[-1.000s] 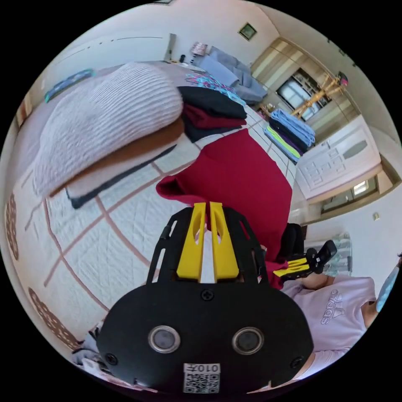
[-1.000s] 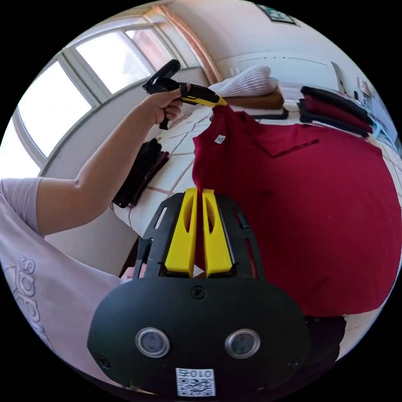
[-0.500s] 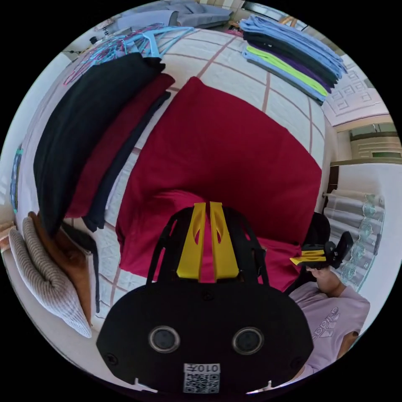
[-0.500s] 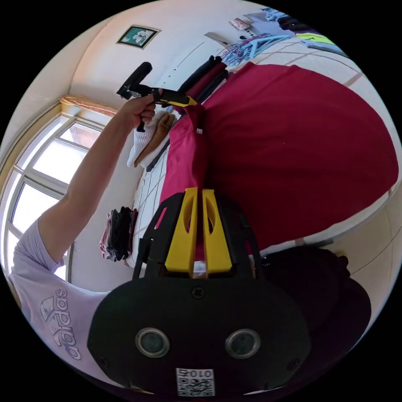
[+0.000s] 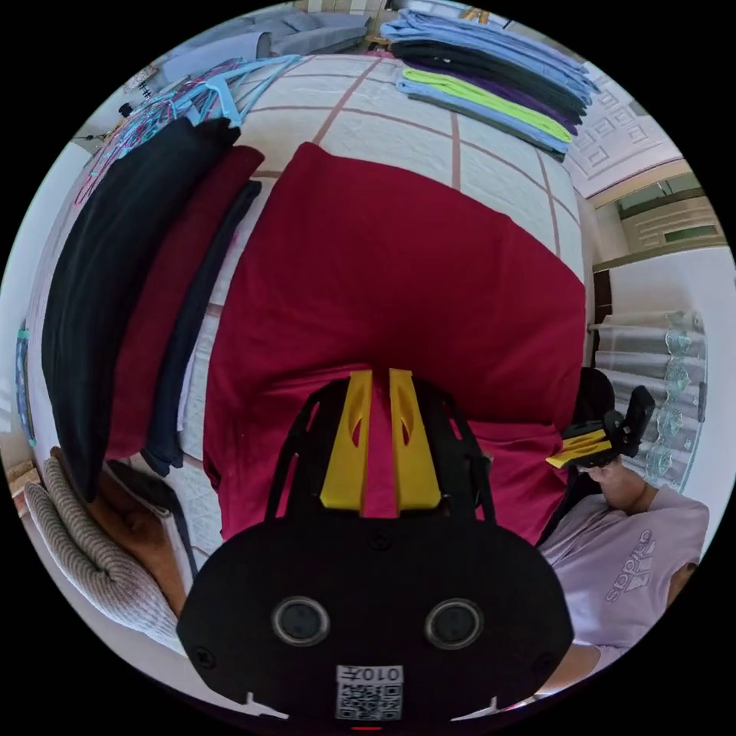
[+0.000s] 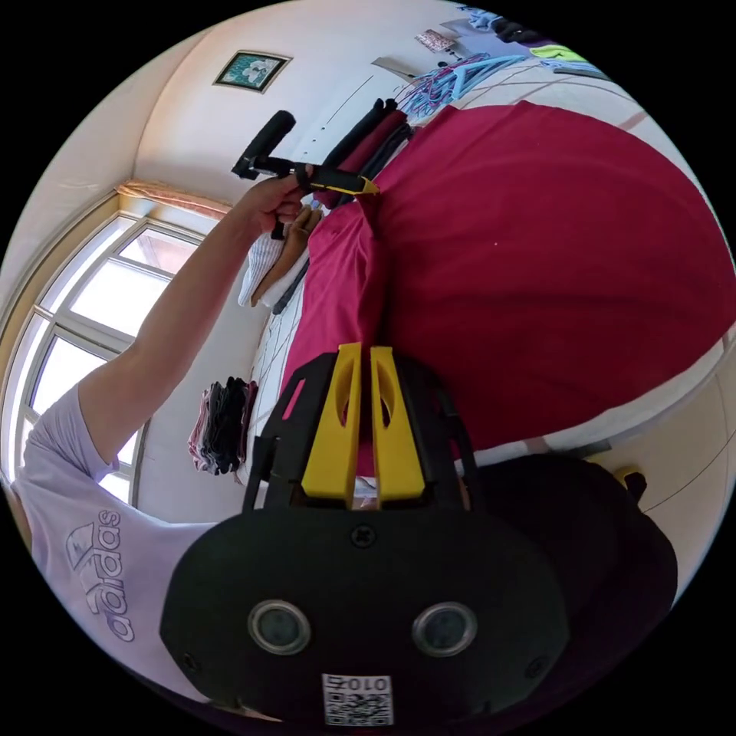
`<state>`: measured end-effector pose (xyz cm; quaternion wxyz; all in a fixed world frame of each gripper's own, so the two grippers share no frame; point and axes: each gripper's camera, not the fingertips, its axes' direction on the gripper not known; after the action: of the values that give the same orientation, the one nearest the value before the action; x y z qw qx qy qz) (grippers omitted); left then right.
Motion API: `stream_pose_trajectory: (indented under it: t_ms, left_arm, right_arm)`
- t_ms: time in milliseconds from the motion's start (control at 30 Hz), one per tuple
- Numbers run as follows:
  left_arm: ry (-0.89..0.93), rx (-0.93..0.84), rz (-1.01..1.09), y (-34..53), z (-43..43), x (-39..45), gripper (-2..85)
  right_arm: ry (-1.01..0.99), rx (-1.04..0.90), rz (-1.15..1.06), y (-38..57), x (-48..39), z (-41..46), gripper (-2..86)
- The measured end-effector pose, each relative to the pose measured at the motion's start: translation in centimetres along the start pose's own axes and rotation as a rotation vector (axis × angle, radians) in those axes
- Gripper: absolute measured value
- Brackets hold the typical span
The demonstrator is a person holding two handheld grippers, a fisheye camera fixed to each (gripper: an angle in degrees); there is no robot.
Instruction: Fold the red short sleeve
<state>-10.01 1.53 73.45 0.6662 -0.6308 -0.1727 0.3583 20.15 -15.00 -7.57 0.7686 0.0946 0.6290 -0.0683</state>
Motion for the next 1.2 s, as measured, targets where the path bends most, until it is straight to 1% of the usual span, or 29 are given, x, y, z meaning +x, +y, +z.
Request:
stream_pose_trajectory:
  t_ms: [100,133,167,267,333,400,433,500,567,633,667,767,833,900,933,967,1033,1100,1167,1200]
  left_arm:
    - [0.002,0.165,0.010,2.7,-2.4,-0.1,5.9]
    - [-0.011,0.246,0.011,4.1,-3.9,0.0,6.3]
    - [-0.011,0.319,0.023,5.4,-5.4,0.2,6.7]
    - [-0.020,0.415,0.041,8.7,-7.6,1.0,7.5]
    - [-0.033,0.433,0.026,10.9,-7.0,1.5,7.6]
    - [-0.047,0.408,-0.012,12.9,-4.6,1.8,7.7]
    - [-0.066,0.391,-0.043,14.1,-2.4,1.8,7.6]
    - [-0.096,0.357,-0.101,15.7,1.2,1.7,7.4]
    - [-0.070,0.347,-0.158,17.5,4.9,1.4,7.1]
    - [-0.049,0.359,-0.178,18.4,6.7,1.1,6.7]
    - [-0.046,0.337,-0.190,18.4,7.9,0.7,6.4]
    - [0.019,0.340,-0.216,18.4,9.1,-0.4,5.8]
    - [0.008,0.336,-0.194,17.9,8.4,0.0,5.4]
    - [-0.099,0.444,-0.144,17.9,6.3,1.8,5.1]
    - [-0.195,0.529,-0.114,17.8,4.6,3.2,4.9]
    - [-0.285,0.601,-0.076,17.3,3.2,4.4,5.2]
    - [-0.359,0.667,0.012,15.2,1.8,5.9,5.9]
    - [-0.338,0.645,0.131,11.3,1.2,6.9,6.6]
    - [-0.319,0.566,0.244,4.7,1.4,7.7,7.5]
    - [-0.323,0.556,0.266,3.0,1.6,7.9,7.8]
  right_arm:
    - [0.068,0.059,0.012,0.8,-0.6,-1.7,4.0]
    - [0.088,0.068,0.011,0.9,-0.8,-2.1,3.7]
    - [0.151,0.089,0.012,1.3,-1.3,-2.7,3.1]
    - [0.302,0.168,0.013,2.7,-3.2,-4.3,2.6]
    - [0.320,0.187,-0.073,3.7,-5.7,-4.3,2.4]
    - [0.337,0.118,-0.198,4.7,-9.3,-2.1,2.2]
    - [0.344,0.096,-0.226,5.0,-10.1,-1.3,2.2]
    - [0.421,0.013,-0.297,6.3,-12.0,2.0,2.0]
    - [0.495,-0.044,-0.294,6.9,-12.0,3.9,1.8]
    - [0.512,-0.075,-0.276,7.3,-11.5,4.9,1.6]
    - [0.510,-0.094,-0.261,7.3,-10.8,5.4,1.5]
    - [0.437,-0.132,-0.225,7.2,-9.5,5.6,1.3]
    - [0.380,-0.084,-0.239,7.6,-9.7,4.1,1.3]
    - [0.354,0.054,-0.252,8.7,-9.6,0.3,1.6]
    - [0.369,0.090,-0.247,8.9,-9.4,-0.8,1.7]
    - [0.411,0.156,-0.227,9.4,-8.7,-2.9,2.0]
    - [0.479,0.238,-0.184,9.9,-7.2,-5.8,2.7]
    - [0.527,0.300,-0.120,9.8,-4.5,-8.8,4.2]
    - [0.536,0.315,-0.064,9.5,-2.4,-10.3,5.4]
    - [0.543,0.330,-0.030,9.3,-1.2,-11.0,6.2]
